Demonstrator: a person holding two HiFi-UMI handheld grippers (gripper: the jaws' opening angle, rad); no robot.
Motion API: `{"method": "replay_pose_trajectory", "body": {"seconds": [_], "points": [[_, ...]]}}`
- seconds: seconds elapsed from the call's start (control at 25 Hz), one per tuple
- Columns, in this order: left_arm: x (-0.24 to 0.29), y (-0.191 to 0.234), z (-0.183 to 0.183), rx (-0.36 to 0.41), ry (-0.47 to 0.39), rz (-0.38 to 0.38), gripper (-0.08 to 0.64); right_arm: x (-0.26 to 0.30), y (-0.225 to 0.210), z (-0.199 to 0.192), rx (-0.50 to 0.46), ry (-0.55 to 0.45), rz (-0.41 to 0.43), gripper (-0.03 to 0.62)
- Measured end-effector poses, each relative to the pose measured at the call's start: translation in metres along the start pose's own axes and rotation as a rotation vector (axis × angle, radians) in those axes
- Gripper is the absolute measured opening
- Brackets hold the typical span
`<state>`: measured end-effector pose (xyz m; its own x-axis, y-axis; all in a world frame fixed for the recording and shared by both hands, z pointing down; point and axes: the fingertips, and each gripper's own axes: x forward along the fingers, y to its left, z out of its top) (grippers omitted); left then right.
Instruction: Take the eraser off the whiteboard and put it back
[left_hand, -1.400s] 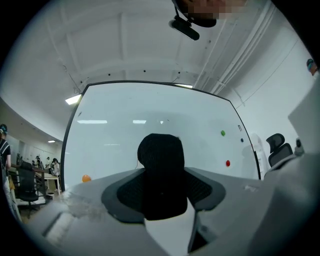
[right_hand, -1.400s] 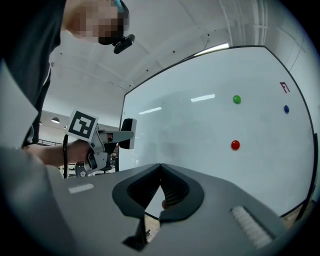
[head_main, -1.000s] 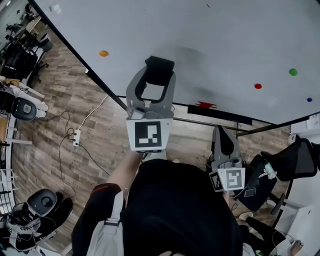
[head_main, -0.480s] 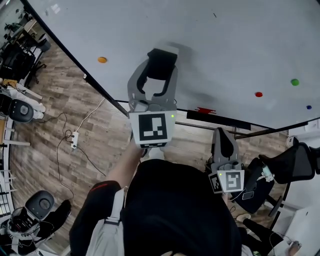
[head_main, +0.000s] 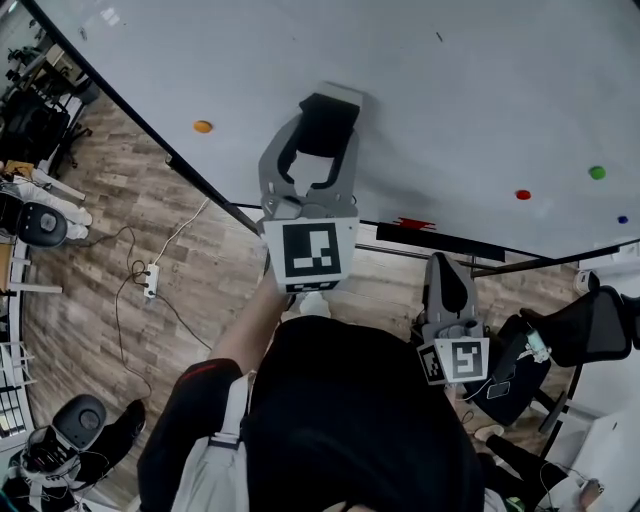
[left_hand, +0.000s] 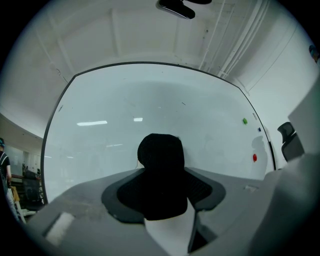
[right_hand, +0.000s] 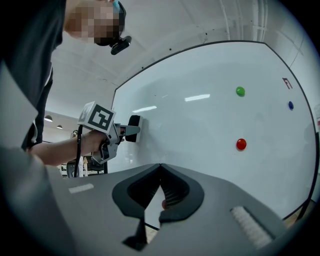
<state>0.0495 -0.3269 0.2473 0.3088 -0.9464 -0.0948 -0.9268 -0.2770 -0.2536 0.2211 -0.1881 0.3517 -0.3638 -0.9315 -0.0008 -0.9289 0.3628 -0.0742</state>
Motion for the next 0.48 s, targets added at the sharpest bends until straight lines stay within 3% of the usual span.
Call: {"method": "replay_pose_trajectory", "body": {"seconds": [0.48], "points": [[0.0006,0.0003,-0.0012,0.009,0.022,0.054,0.233,0.0038,-0.0027,-0.0026,0.011,0.001,-0.014,0.002]]}}
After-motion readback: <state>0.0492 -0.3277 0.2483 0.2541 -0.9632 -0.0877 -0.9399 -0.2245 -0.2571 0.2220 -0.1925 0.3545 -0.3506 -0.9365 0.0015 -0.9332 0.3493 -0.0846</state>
